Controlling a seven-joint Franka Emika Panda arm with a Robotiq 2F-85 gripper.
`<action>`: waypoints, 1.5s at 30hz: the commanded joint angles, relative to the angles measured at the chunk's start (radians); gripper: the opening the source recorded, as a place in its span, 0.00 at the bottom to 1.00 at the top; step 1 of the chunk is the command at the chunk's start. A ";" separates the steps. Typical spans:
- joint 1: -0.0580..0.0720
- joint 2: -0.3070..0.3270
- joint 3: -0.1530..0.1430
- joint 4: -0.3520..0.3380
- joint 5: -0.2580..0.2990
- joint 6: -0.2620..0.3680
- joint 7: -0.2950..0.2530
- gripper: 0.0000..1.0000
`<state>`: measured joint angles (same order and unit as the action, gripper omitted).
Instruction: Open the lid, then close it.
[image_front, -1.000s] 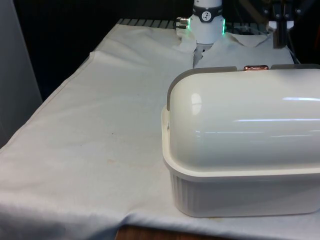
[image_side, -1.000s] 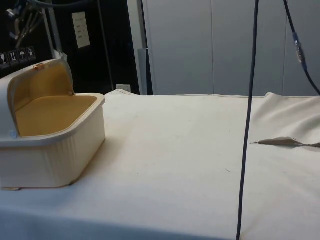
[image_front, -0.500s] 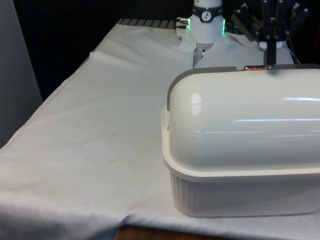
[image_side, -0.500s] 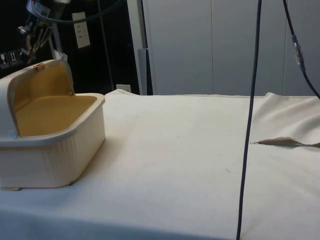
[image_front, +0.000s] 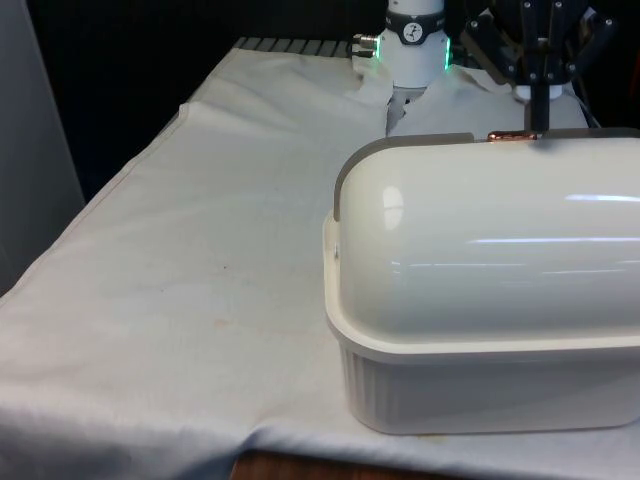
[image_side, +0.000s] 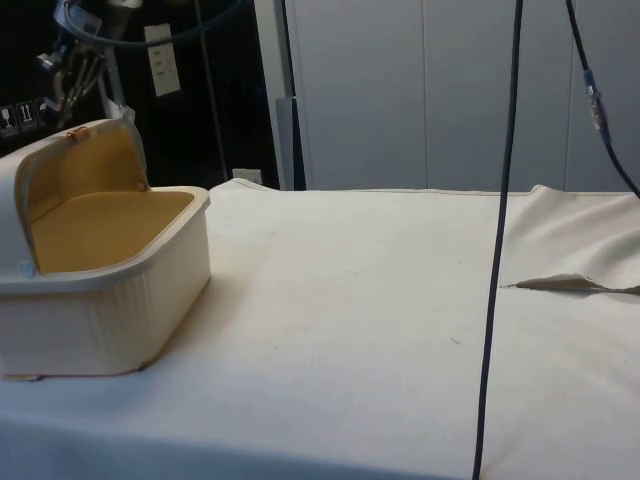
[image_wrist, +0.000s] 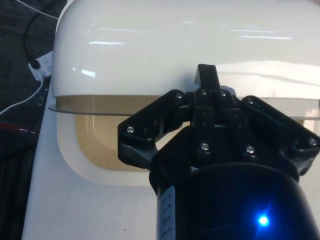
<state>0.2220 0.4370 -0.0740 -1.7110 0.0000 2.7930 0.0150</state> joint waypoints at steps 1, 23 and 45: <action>-0.002 0.000 0.003 0.000 0.004 -0.003 -0.002 0.00; -0.007 -0.005 0.002 0.011 0.006 -0.096 -0.006 0.00; -0.004 -0.019 -0.003 0.029 -0.003 -0.259 -0.003 0.00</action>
<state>0.2170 0.4250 -0.0770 -1.6750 -0.0010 2.5460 0.0110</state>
